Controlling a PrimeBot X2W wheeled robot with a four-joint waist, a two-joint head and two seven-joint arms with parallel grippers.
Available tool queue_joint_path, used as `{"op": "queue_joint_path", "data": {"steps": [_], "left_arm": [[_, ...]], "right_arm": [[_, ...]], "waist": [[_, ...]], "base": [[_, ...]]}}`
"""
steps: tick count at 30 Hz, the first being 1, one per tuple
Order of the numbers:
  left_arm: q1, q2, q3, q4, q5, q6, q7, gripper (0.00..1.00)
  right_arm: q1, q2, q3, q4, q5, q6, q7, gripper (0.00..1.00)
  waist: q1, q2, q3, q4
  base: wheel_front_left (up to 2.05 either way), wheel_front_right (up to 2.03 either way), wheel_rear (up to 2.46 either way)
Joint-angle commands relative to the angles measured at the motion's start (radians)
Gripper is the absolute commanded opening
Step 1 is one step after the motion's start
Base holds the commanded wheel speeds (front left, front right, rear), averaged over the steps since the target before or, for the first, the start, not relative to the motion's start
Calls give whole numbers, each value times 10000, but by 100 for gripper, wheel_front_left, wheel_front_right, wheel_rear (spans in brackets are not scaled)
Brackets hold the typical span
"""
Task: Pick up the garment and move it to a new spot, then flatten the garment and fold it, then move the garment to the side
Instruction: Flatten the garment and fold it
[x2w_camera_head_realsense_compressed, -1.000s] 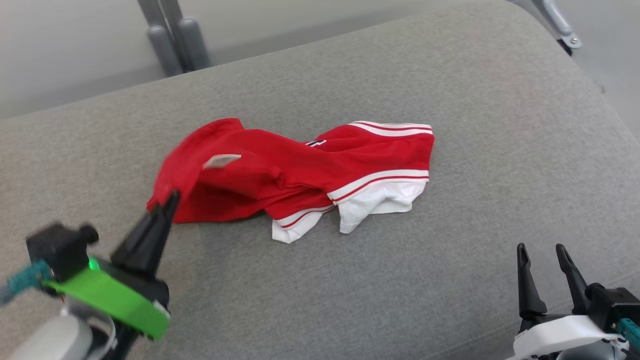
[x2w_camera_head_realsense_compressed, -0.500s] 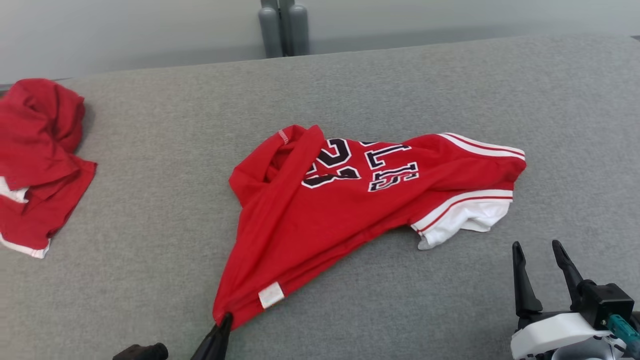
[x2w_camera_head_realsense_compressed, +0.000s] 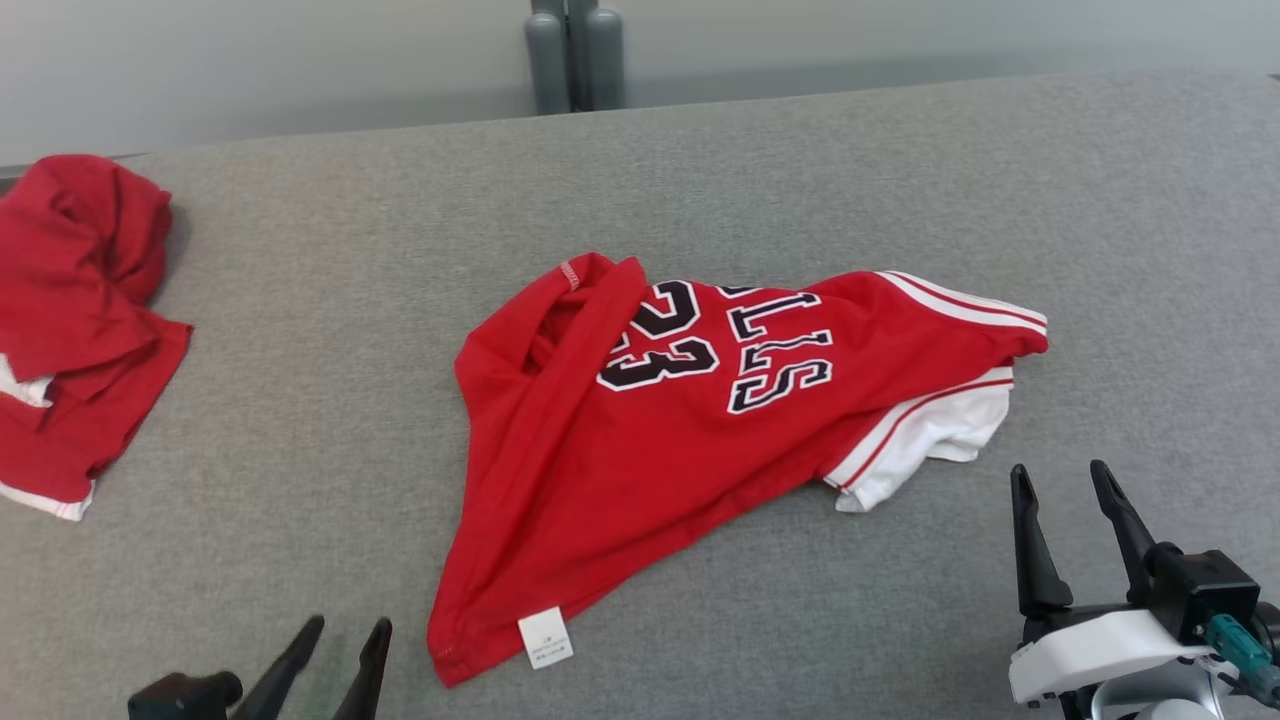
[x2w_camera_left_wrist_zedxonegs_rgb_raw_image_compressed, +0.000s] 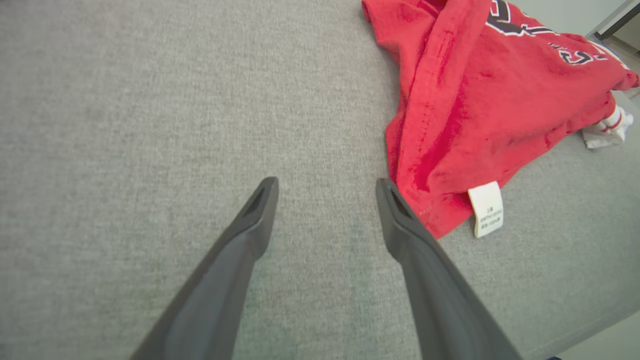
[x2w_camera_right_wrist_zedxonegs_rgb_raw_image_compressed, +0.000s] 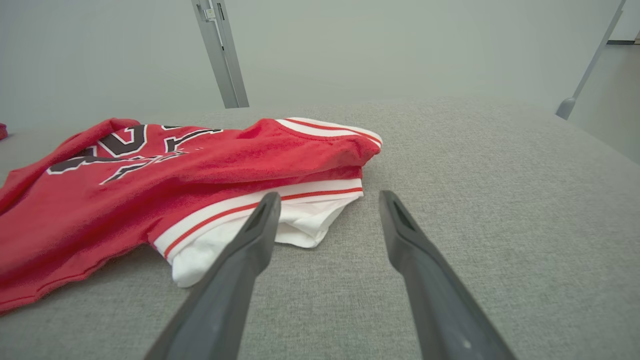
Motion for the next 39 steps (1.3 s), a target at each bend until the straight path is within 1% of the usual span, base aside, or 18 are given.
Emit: {"op": "queue_joint_path", "data": {"steps": [1, 3, 6, 8, 10, 11, 13, 17, 20, 22, 24, 27, 29, 32, 33, 36, 38, 39], "left_arm": [[-299, 127, 187, -761, 487, 264, -51, 100], [-476, 318, 214, -1778, 986, 506, -64, 100], [-1145, 244, -408, -3043, 1765, 551, 443, 100], [-1774, -102, -1037, -3534, 2177, 338, 969, 100], [-2522, -437, -1731, -3526, 2689, 141, 1549, 100], [-2904, -791, -2122, -3395, 2807, 5, 1847, 100], [-3602, -1381, -2856, -2960, 3128, -218, 2340, 100], [-4704, -2505, -3875, -1509, 3154, -477, 2833, 100], [-5372, -2980, -4254, -261, 3183, -555, 2808, 100], [-5803, -3142, -4445, 589, 3396, -588, 2780, 100], [-6048, -3368, -4451, 1398, 3286, -591, 2801, 100], [-6543, -3483, -4375, 2565, 3607, -278, 2678, 100], [-6837, -3541, -4351, 3273, 3964, 173, 2612, 100], [-7089, -3718, -4217, 4060, 4098, 679, 2436, 100], [-7107, -3763, -4216, 4350, 4088, 781, 2548, 100], [-7192, -3852, -4322, 5046, 4050, 800, 2944, 100], [-7248, -3894, -4400, 5414, 4053, 767, 3121, 40], [-7255, -3923, -4395, 5494, 4009, 752, 3070, 0]], "right_arm": [[-57, -14, -2, -53, 75, -3, -29, 100], [-84, -4, 87, -80, 205, -3, -29, 100], [-184, -6, 141, -134, 494, -3, -29, 100], [-227, 0, 205, -181, 638, -3, -29, 100], [-319, -5, 316, -205, 757, -3, -29, 100], [-377, -1, 352, -230, 834, -3, -29, 100], [-427, 1, 366, -268, 966, -1, -29, 100], [-410, 5, 347, -283, 1212, -1, -29, 100], [-389, 8, 390, -248, 1371, -1, -29, 100], [-387, 9, 449, -236, 1460, -1, -29, 100], [-374, 7, 487, -219, 1490, -1, -29, 100], [-388, 6, 465, -187, 1536, -1, -29, 100], [-408, 6, 448, -166, 1526, -1, -29, 100], [-457, 5, 432, -161, 1477, -1, -29, 100], [-448, 3, 419, -151, 1453, -1, -29, 100], [-441, 5, 425, -122, 1374, -1, -29, 100], [-463, 4, 449, -105, 1342, -1, -29, 100], [-459, 2, 451, -102, 1318, -1, -29, 100]], "waist": [[0, 0, 194, -643], [0, 0, 224, -1010], [0, 0, 250, -1582], [0, 0, 293, -2018], [0, 0, 360, -2501], [0, 0, 409, -2763], [0, 0, 504, -3183], [0, 0, 725, -3888], [0, 0, 880, -4263], [0, 0, 946, -4449], [0, 0, 974, -4569], [0, 0, 957, -4660], [0, 0, 918, -4674], [0, 0, 838, -4631], [0, 0, 797, -4590], [0, 0, 725, -4484], [0, 0, 676, -4423], [0, 0, 644, -4393]], "base": [[0, 0, 0], [0, 0, 0], [0, 0, 0], [0, 0, 0], [0, 0, 0], [0, 0, 0], [0, 0, 0], [0, 0, 0], [0, 0, 0], [0, 0, 0], [0, 0, 0], [0, 0, 0], [0, 0, 0], [0, 0, 0], [0, 0, 0], [0, 0, 0], [0, 0, 0], [0, 0, 0]]}}
